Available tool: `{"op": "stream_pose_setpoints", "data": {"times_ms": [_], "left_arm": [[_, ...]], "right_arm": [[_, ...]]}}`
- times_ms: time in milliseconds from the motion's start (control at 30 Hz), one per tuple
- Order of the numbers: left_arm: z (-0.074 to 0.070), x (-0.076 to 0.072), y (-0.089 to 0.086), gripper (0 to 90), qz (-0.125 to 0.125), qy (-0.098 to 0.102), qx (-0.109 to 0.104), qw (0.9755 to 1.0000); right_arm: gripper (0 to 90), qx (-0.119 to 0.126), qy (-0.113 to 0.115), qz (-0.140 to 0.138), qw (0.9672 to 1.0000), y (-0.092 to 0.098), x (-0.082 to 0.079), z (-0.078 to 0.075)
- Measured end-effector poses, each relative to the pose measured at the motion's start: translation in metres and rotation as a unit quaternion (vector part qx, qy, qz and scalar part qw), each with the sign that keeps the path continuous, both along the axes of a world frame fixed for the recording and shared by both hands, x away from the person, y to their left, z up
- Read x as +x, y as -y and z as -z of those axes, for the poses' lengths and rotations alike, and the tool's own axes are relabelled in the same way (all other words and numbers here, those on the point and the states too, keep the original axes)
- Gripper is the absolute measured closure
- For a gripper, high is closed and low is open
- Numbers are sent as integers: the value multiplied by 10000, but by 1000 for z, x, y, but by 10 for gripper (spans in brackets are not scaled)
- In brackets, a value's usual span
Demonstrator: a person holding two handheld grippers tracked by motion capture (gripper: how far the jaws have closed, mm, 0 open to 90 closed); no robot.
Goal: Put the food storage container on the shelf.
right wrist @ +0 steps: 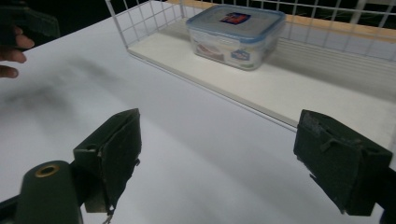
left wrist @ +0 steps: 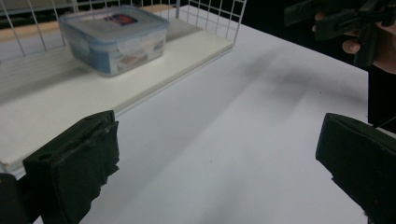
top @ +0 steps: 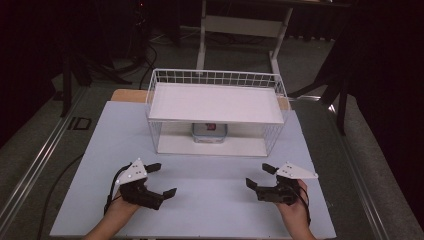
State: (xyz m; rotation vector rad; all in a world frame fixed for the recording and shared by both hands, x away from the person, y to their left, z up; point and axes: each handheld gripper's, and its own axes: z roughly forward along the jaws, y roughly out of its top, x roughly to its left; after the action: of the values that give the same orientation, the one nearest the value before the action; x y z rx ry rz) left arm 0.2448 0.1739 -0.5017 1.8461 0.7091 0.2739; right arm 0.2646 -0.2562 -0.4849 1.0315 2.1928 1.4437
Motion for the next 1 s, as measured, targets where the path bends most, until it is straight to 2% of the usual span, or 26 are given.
{"op": "stream_pose_setpoints", "data": {"times_ms": [267, 333, 500, 600, 700, 767, 1000], "left_arm": [[8, -2, 0, 5, -127, -112, -2, 9999], [9, -1, -2, 5, -175, -84, 35, 9998], [10, 0, -6, 5, -275, -64, -40, 9996], [12, 1, -8, 5, -327, -171, -103, 9993], [11, 2, -7, 5, -340, -175, -119, 9992], [10, 2, -5, 5, -348, -119, -37, 9993], [6, -1, -7, 5, -335, 9, 52, 9994]], "right_arm": [[151, -17, 13, 28, 10000, 11, -4, 12], [151, -114, 39, 3, 9999, 12, -3, 14], [151, -187, 166, -143, 9996, 14, -3, 21], [150, -227, 150, -181, 9995, 14, -1, 24], [149, -300, 117, -119, 9994, 15, 0, 25], [149, -221, 48, -47, 9997, 16, 2, 26], [147, -293, -62, 74, 9995, 18, 6, 30]]}}
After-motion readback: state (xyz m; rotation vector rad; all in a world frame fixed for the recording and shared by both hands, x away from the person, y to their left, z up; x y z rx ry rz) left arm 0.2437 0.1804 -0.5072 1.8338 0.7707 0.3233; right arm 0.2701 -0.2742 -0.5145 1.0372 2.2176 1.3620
